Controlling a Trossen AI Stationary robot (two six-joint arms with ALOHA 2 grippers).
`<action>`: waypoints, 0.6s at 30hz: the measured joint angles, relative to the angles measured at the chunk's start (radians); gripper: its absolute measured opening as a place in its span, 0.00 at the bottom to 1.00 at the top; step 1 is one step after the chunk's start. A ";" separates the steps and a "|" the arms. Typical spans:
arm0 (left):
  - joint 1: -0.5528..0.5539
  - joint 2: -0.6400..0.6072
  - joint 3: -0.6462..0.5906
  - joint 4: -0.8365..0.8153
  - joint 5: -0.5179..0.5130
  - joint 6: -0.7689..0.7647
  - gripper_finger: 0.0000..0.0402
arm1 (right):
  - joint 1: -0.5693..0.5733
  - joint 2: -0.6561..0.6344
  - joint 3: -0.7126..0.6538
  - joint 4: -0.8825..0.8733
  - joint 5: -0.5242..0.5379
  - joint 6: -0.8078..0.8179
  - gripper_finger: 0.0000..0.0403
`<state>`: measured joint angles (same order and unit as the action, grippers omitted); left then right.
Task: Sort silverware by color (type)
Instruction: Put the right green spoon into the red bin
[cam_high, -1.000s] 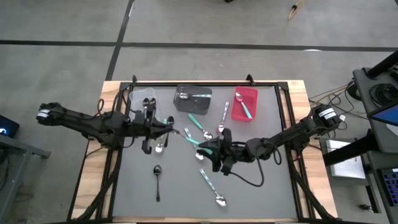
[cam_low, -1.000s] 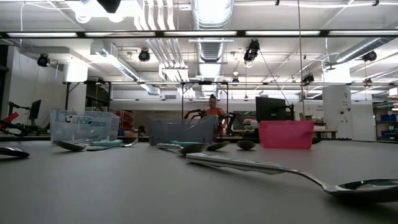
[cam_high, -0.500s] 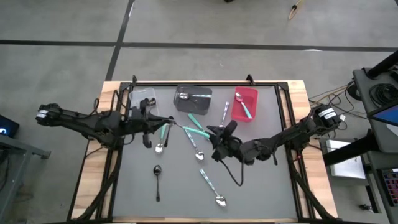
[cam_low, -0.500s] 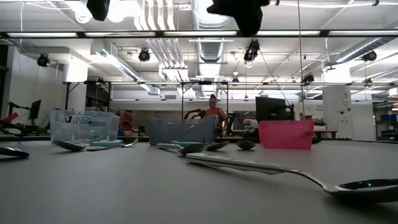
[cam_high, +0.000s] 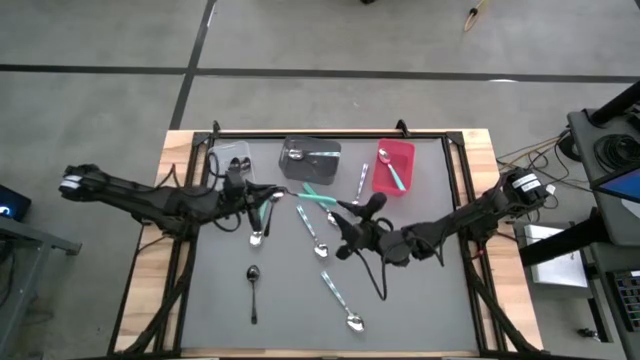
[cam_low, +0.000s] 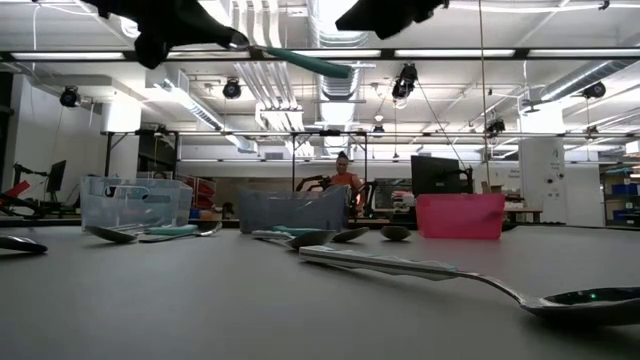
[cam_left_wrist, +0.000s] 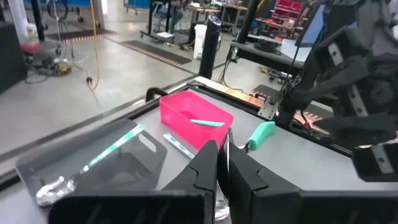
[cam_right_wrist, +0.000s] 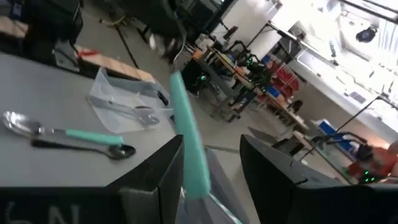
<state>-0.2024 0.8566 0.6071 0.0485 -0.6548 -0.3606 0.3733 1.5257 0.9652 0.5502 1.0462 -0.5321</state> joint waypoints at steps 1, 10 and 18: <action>0.000 0.013 0.000 0.007 -0.001 -0.012 0.00 | 0.000 0.000 0.011 -0.008 -0.007 0.015 0.37; 0.001 0.115 0.000 0.117 -0.016 -0.045 0.00 | -0.005 0.062 0.182 -0.253 -0.062 0.096 0.37; 0.002 0.175 0.000 0.180 -0.015 -0.042 0.00 | -0.043 0.164 0.365 -0.499 -0.051 0.165 0.37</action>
<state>-0.2008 1.0317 0.6071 0.2280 -0.6697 -0.4030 0.3307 1.6902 1.3297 0.0511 0.9951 -0.3675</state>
